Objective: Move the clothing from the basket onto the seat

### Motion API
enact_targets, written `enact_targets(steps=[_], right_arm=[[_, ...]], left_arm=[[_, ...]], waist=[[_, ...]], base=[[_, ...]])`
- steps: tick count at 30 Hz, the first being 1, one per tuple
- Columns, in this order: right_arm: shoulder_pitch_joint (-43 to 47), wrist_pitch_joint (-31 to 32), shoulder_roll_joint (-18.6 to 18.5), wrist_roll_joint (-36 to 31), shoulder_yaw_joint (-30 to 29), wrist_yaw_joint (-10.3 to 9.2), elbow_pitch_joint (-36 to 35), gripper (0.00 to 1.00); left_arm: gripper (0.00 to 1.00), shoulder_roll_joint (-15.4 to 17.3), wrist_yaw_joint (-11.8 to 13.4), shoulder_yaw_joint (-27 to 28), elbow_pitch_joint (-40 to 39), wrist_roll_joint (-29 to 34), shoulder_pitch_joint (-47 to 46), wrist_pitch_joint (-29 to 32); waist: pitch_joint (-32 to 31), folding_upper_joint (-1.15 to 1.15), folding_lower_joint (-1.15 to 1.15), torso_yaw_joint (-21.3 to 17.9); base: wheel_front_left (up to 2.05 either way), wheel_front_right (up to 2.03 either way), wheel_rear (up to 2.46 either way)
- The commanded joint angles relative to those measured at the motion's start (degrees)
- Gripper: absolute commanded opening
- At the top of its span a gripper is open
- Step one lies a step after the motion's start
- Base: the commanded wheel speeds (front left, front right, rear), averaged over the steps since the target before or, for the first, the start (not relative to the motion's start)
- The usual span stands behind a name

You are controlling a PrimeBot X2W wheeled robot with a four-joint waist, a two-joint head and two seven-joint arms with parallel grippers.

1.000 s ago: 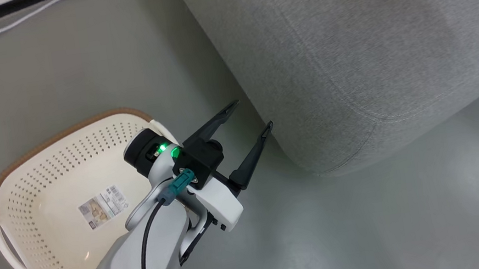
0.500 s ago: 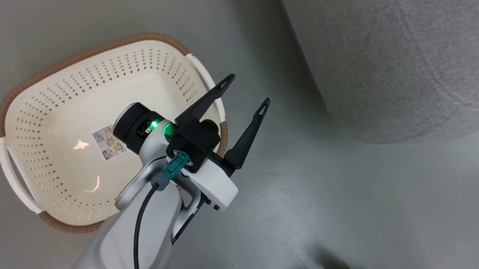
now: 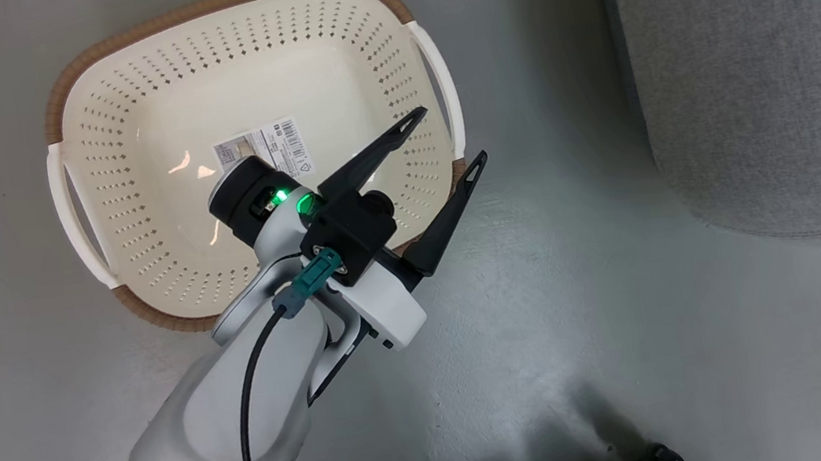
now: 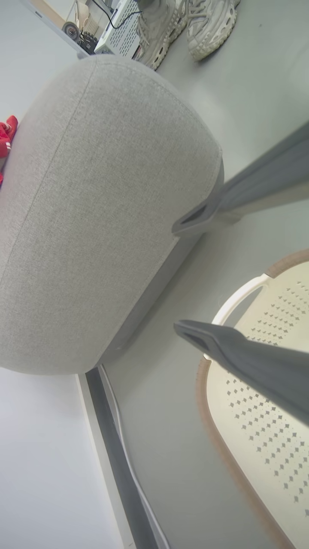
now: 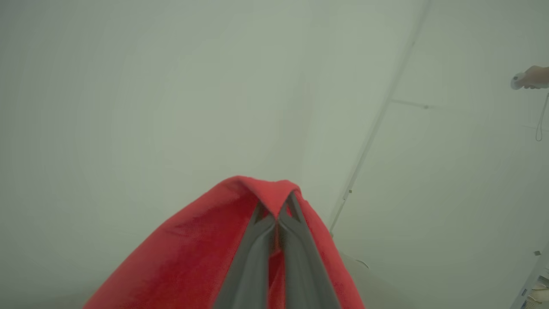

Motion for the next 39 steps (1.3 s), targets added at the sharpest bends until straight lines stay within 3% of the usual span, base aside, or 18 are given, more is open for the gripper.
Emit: enact_targets(steps=[1,5,11,16,18,20,21,22,29,39], right_arm=[[-0.6,-0.3,-0.8,0.1,-0.1,0.17,-0.6,0.0],[-1.2,-1.4,1.5,2.5,2.9,0.17,3.6,0.0],[2.1,-3.1,2.6,11.0,12.8,0.17,11.4,0.0],[8.1,-3.3,2.4,18.8,19.3,0.17,10.5,0.0],[11.8,-3.3,2.9,22.2,21.7,0.17,7.9,0.33],[16.0,-3.3,3.4,25.4,23.9,0.17,5.5,0.58],[18.1,-3.3,3.6,26.9,24.9,0.17,4.3,0.91],[20.4,-3.3,3.6,27.8,26.0,0.17,3.3,1.0],[31.6,-3.3,5.5,34.1,28.5,0.17,-2.5,1.0],[40.3,-3.3,10.1,35.1,32.6,0.17,-8.9,1.0]], left_arm=[[1.0,0.3,-0.2,1.4,-1.3,0.5,0.3,-0.3],[1.0,0.3,-0.2,2.2,-1.6,0.8,0.7,-0.3],[1.0,-1.1,-0.2,3.2,-2.0,0.9,0.7,-0.3],[1.0,-1.9,-0.2,3.7,-2.1,0.7,0.5,-0.3],[1.0,-2.1,-0.2,4.0,-2.2,0.7,0.6,-0.3],[1.0,-2.3,-0.2,4.4,-2.3,0.7,0.9,-0.3],[1.0,-2.4,-0.2,4.7,-2.3,0.7,1.0,-0.3],[1.0,-2.5,-0.2,5.1,-2.3,0.6,1.3,-0.3],[1.0,-2.6,-0.2,7.9,-2.5,1.1,3.1,-0.3],[1.0,-2.5,-0.2,15.0,-2.6,2.1,8.0,-0.3]], waist=[[0.8,0.0,0.0,0.8],[1.2,0.0,0.0,1.6],[0.3,0.0,0.0,2.9],[-1.1,0.0,0.0,3.7],[-2.0,0.0,0.0,3.9],[-3.0,0.0,0.0,4.1],[-3.7,0.0,0.0,4.2],[-4.3,0.0,0.0,4.3],[-9.6,0.0,0.0,5.1],[-18.5,0.0,0.0,6.3]], base=[[0.0,0.0,0.0],[0.0,0.0,0.0],[0.0,0.0,0.0],[0.0,0.0,0.0],[0.0,0.0,0.0],[0.0,0.0,0.0],[0.0,0.0,0.0],[0.0,0.0,0.0],[0.0,0.0,0.0],[0.0,0.0,0.0]])
